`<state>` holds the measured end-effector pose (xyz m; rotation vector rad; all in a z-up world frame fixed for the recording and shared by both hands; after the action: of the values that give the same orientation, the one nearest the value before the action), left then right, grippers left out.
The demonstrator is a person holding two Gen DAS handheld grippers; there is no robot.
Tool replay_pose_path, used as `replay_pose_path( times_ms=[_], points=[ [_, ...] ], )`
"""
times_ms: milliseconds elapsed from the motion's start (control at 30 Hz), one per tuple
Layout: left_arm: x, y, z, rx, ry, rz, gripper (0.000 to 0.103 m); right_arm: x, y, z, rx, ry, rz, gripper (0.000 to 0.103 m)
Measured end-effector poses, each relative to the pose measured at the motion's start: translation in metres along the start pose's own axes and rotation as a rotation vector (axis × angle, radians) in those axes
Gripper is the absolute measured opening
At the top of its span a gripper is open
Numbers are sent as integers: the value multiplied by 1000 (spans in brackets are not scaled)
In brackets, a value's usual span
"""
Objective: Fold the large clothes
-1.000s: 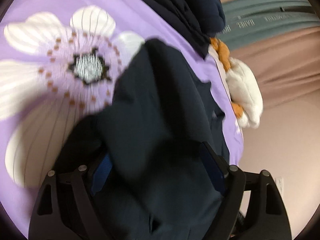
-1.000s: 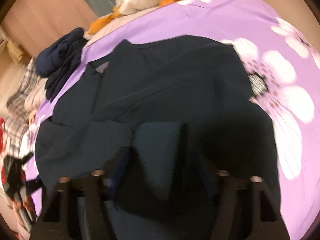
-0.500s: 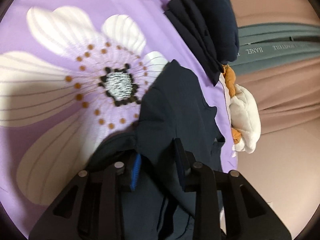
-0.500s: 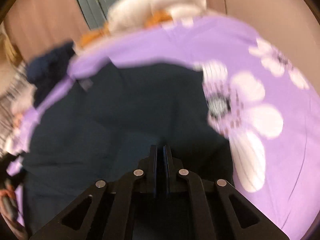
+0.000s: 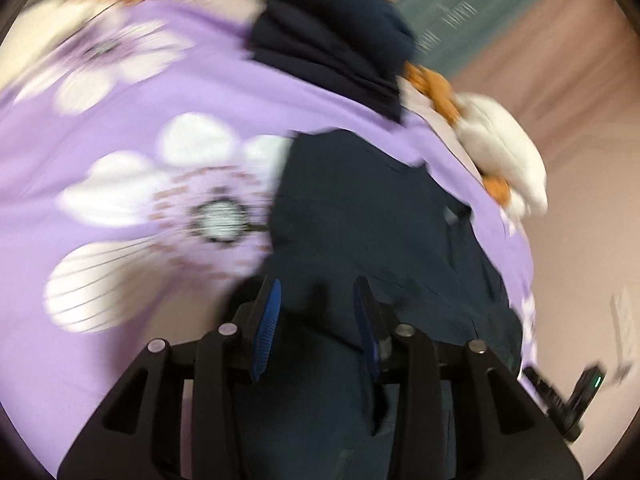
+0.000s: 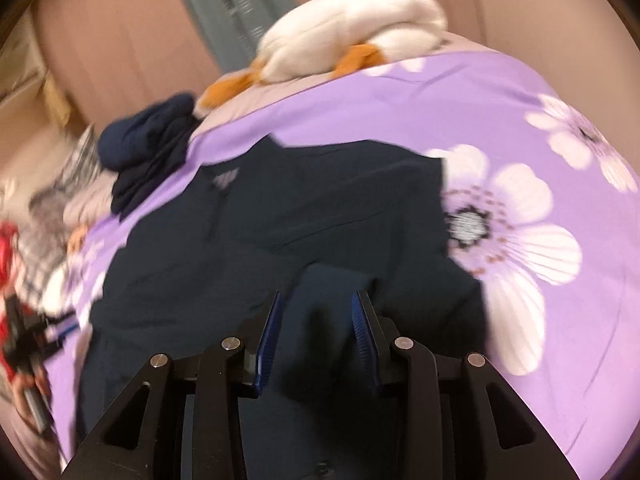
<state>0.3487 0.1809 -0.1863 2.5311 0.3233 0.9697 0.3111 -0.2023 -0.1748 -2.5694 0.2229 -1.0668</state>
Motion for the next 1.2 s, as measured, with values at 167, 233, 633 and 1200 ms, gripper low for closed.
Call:
replay_pose_path(
  times_ms=[167, 233, 633, 1200],
  points=[
    [-12, 57, 36, -15, -29, 187, 38, 1, -19, 42, -18, -58, -76, 35],
    [-19, 57, 60, 31, -68, 204, 38, -7, -14, 55, -55, -103, -87, 35],
    [-25, 15, 38, 2, -75, 96, 51, 5, 39, 24, 30, -60, 117, 62],
    [-75, 51, 23, -290, -198, -131, 51, 22, 20, 16, -8, 91, 51, 10]
  ],
)
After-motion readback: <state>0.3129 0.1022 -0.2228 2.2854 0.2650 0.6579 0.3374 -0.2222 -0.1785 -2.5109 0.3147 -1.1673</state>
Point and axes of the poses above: each gripper's, at about its wrist camera, not at the fingertips, and z roughly the way its jaws point, y to its right, x to its top, the point moved 4 cm from there along z, roughly the way its jaws point, and after that the axes turned 5 degrees about z, right-handed, at the moved point
